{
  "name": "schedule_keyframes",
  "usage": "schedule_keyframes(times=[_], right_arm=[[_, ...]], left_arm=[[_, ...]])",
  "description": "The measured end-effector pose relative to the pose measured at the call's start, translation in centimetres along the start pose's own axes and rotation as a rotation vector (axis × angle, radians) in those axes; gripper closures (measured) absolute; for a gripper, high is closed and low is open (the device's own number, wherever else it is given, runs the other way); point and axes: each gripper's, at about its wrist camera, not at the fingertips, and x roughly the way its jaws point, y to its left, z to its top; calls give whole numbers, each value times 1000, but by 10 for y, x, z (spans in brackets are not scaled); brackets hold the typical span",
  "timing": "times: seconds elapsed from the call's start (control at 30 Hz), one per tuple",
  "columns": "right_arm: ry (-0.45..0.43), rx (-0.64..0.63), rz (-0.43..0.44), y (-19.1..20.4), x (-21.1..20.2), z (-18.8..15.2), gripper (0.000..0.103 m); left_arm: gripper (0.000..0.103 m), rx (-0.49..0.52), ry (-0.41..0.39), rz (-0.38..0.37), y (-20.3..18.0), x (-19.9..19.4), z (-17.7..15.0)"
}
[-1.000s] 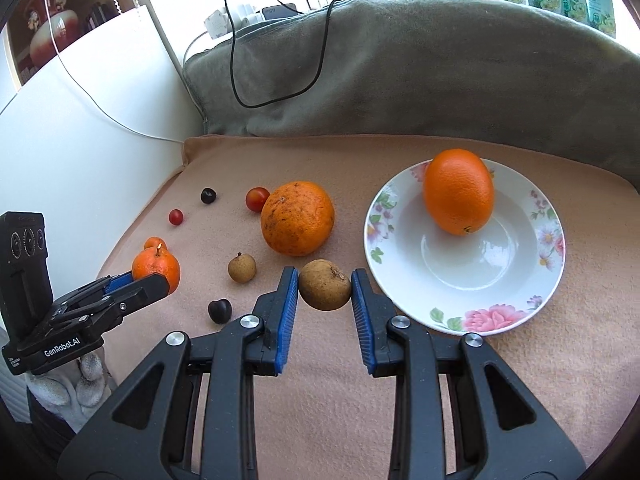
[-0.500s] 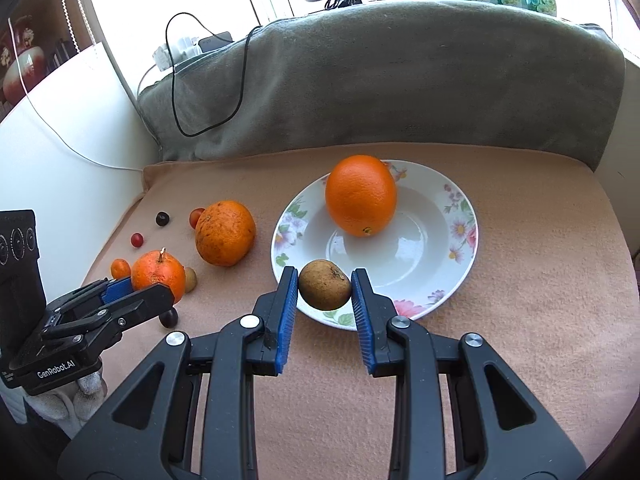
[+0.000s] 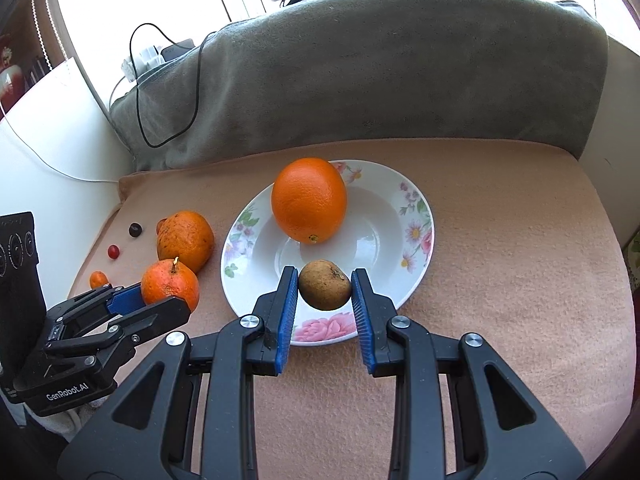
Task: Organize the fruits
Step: 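Carry the longan with the right tool into the plate while the left tool grips a tangerine, then open both tools, releasing the longan and tangerine onto the plate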
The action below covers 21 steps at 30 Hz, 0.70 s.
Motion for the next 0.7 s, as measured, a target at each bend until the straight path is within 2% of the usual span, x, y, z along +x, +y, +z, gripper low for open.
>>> schedule_keyframes(times=[0.7], right_arm=[[19,52,-4,-13,16,4,73]], left_arm=[[63,21,30,8,-7,25,9]])
